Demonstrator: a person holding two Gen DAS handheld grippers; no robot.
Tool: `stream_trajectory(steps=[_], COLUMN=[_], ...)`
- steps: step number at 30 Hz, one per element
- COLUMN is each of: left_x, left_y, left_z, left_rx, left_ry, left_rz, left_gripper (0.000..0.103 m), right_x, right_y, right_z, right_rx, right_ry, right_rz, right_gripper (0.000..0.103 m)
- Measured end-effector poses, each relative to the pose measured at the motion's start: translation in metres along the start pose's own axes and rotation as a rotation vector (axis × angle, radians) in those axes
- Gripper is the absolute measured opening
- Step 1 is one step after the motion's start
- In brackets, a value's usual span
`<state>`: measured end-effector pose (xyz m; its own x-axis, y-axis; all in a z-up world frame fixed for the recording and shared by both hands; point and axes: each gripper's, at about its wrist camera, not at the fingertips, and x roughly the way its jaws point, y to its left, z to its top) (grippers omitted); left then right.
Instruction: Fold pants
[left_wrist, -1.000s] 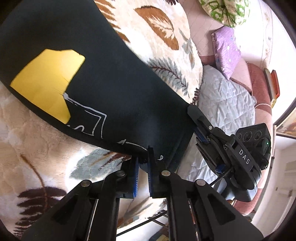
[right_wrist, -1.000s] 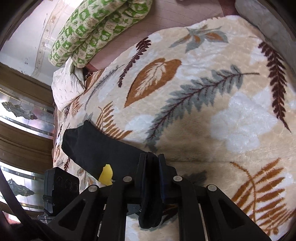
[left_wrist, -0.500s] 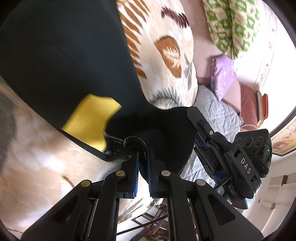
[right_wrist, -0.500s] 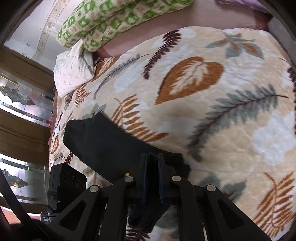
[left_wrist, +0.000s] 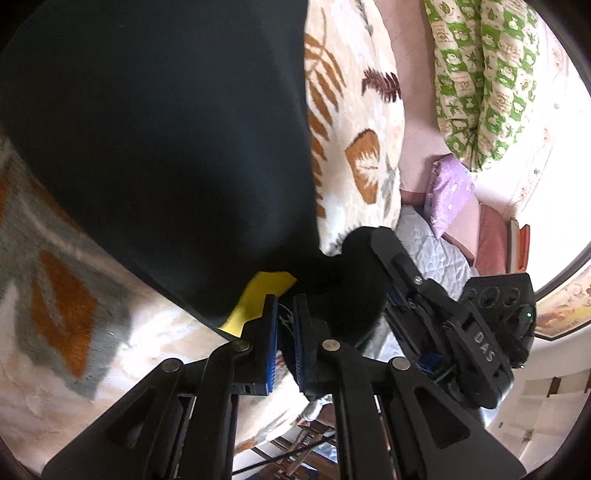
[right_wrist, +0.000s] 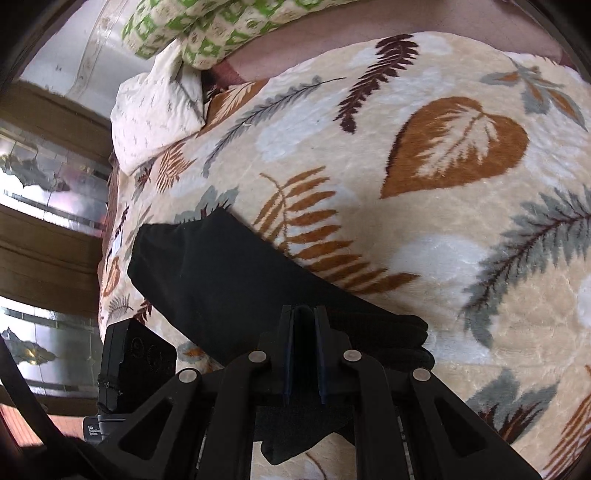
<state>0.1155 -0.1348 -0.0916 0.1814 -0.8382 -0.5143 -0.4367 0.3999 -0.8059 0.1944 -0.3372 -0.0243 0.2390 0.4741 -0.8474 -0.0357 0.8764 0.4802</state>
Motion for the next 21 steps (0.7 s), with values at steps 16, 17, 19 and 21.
stream_trajectory(steps=[16,17,19,21], left_x=[-0.045,-0.047,-0.047,-0.046], left_y=[0.003,0.002,-0.002,-0.005], left_z=[0.001,-0.002,-0.008,-0.016], left_rx=[0.097,0.129,0.196,0.26], left_ry=[-0.013,-0.011,0.003,0.03], left_rz=[-0.011,-0.012,-0.018,-0.033], left_gripper=[0.006,0.006,0.006,0.006], right_x=[0.031,0.033,0.037,0.038], right_y=[0.028,0.028,0.032,0.034], right_z=[0.01,0.01,0.009,0.009], right_rx=[-0.044,-0.043,-0.048,-0.054], right_ry=[0.037,0.039,0.046,0.053], right_rz=[0.011,0.012,0.014,0.008], right_gripper=[0.01,0.01,0.01,0.01])
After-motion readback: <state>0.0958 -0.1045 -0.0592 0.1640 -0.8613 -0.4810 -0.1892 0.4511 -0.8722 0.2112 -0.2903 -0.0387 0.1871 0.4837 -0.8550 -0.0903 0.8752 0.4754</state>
